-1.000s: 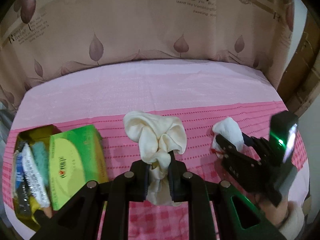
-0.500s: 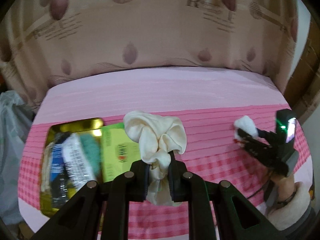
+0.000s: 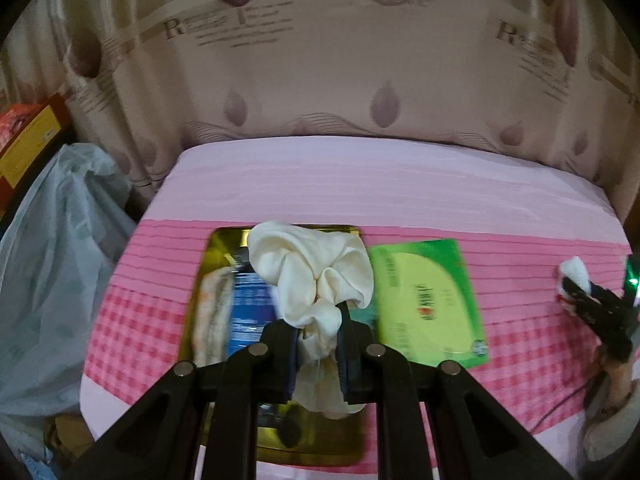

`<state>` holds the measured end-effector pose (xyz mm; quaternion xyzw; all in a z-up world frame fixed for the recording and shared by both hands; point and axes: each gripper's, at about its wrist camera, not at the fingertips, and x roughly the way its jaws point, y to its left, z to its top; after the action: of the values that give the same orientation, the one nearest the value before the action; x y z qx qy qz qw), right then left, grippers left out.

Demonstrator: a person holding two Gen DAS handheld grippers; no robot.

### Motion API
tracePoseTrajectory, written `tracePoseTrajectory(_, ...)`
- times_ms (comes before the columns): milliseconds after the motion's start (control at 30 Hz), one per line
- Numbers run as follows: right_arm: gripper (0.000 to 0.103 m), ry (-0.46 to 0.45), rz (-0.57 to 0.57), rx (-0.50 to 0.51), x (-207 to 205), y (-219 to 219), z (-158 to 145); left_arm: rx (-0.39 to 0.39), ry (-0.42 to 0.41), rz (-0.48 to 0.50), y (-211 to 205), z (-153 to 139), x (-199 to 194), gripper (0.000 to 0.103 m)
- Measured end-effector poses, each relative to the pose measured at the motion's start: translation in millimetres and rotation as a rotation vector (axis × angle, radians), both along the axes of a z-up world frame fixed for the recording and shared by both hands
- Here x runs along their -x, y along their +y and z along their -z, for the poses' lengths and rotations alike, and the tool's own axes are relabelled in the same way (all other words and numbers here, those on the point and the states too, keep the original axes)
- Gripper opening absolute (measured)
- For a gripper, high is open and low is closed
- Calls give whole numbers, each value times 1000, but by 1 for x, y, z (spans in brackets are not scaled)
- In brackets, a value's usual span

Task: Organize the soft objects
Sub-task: 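Carry the cream scrunchie into the gold tin and open the left tool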

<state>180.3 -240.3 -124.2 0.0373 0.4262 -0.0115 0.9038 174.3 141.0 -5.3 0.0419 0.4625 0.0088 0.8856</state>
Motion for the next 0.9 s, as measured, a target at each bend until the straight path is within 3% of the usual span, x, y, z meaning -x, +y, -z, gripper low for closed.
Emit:
tracePoseTrajectory(300, 47, 0, 0, 2, 0, -1, 0, 23, 45, -77, 48, 26, -15, 15)
tracePoseTrajectory(667, 48, 1, 0, 3, -1, 0, 1, 48, 74, -92, 66, 51, -29, 19)
tracePoseTrajectory(900, 48, 4, 1, 6, 0, -2, 1, 16, 77, -99, 66, 58, -29, 41)
